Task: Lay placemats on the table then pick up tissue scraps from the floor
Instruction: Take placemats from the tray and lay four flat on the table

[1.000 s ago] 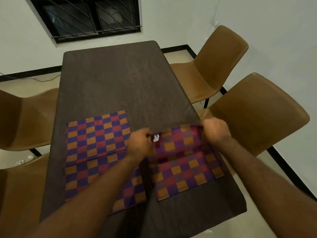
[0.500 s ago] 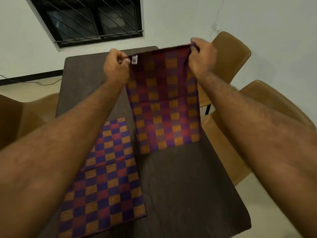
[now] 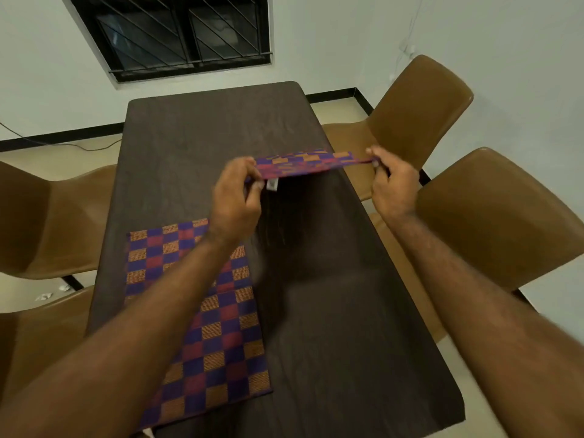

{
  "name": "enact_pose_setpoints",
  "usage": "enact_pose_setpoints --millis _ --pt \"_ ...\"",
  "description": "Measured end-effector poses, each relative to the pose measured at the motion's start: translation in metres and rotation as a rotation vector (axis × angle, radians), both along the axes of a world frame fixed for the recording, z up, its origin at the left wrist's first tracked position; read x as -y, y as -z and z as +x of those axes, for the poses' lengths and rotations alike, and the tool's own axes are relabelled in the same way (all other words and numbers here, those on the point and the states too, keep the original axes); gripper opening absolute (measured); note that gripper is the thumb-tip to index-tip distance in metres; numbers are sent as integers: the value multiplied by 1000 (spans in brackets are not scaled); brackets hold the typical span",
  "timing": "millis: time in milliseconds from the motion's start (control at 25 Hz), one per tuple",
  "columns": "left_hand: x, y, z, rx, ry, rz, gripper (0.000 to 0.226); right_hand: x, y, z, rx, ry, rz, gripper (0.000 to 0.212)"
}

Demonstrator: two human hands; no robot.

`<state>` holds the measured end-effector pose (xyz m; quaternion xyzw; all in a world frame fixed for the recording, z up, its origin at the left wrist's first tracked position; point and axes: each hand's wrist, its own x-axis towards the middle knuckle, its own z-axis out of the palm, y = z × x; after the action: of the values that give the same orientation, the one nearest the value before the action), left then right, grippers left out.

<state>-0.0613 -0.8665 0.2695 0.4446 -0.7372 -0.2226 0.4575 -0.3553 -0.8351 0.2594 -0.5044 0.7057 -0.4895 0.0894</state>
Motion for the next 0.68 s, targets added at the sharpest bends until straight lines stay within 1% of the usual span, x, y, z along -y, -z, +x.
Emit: enact_pose_setpoints --millis 40,120,200,320,480,600,680 --pt "-16 25 2 46 9 47 13 -16 24 -5 -37 -17 81 30" --pt "-51 71 5 166 14 204 15 -50 66 -12 -132 -75 211 29" --pt "-87 112 6 265 52 344 15 -79 98 -19 -198 -136 318 31" --pt "-136 153 2 355 111 455 17 -119 127 -26 -248 -203 493 40" --pt "-180 172 -6 401 116 486 18 -166 135 -34 -344 -194 662 43" --pt "-211 176 -12 486 122 406 12 -194 135 -40 -378 -169 700 45" --pt "-226 178 -14 528 97 357 15 -208 136 -42 -395 -153 745 43"
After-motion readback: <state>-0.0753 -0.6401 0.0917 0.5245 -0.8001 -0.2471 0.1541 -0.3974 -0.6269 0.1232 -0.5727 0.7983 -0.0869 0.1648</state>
